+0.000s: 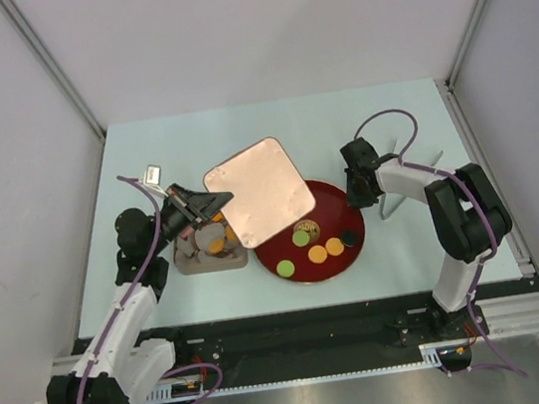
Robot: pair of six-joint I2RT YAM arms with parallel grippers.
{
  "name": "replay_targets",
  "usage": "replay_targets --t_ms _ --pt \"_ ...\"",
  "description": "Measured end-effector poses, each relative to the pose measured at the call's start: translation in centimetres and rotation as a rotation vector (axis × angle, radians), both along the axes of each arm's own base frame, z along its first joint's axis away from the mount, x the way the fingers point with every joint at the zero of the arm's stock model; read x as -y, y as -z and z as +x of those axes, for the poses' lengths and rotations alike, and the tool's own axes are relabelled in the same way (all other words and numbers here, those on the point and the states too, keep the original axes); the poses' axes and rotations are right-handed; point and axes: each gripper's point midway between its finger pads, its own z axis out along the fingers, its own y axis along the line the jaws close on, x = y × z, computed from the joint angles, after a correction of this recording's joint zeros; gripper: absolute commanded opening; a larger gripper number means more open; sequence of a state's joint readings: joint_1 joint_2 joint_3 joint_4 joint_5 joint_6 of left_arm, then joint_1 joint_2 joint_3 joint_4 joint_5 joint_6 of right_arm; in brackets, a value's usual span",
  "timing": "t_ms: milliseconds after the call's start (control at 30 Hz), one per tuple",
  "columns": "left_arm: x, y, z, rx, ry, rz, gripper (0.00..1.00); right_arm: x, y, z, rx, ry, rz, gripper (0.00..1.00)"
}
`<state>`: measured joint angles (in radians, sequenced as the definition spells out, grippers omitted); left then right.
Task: Pack the cookies
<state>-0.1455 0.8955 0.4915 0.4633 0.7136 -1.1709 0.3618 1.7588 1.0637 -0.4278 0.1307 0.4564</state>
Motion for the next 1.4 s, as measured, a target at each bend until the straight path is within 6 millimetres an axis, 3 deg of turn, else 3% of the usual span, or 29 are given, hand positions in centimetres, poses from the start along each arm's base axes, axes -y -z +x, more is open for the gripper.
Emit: replay_targets --t_ms 67,133,267,600,933,1000,1167,1300,1400 --pt "0.0 0.2 0.1 -0.007 0.002 0.000 0.00 -0.2 0.0 0.2 -0.004 -0.020 0.007 0.00" --pt "0.1 0.2 0.1 -0.011 0.004 -0.001 0.00 -0.6 0.1 0.6 -0.004 -0.031 0.026 0.00" --pt "0.3 0.3 -0.1 -0.013 0.017 -0.002 0.00 -1.0 0.0 3.5 0.041 0.021 0.084 0.00" --pt "1.2 1.2 -0.4 -0.044 0.059 0.009 0.00 1.9 -0.2 8.9 0.071 0.144 0.108 0.00" --pt "1.4 1.8 -0.2 -0.068 0.069 0.012 0.00 6.0 -0.4 17.0 0.093 0.289 0.124 0.00" --pt "1.4 1.7 -0.1 -0.069 0.074 0.012 0.00 6.4 -0.4 18.1 0.099 0.306 0.128 0.05" --pt "1.6 1.6 -0.1 -0.069 0.087 0.013 0.01 6.7 -0.7 20.4 0.113 0.324 0.113 0.32" --pt "1.6 1.4 -0.1 -0.064 0.088 0.011 0.00 6.8 -1.0 19.8 0.105 0.334 0.086 0.42" --pt "1.7 1.0 -0.1 -0.062 0.090 0.005 0.00 6.0 -2.1 18.0 0.106 0.325 0.072 0.43"
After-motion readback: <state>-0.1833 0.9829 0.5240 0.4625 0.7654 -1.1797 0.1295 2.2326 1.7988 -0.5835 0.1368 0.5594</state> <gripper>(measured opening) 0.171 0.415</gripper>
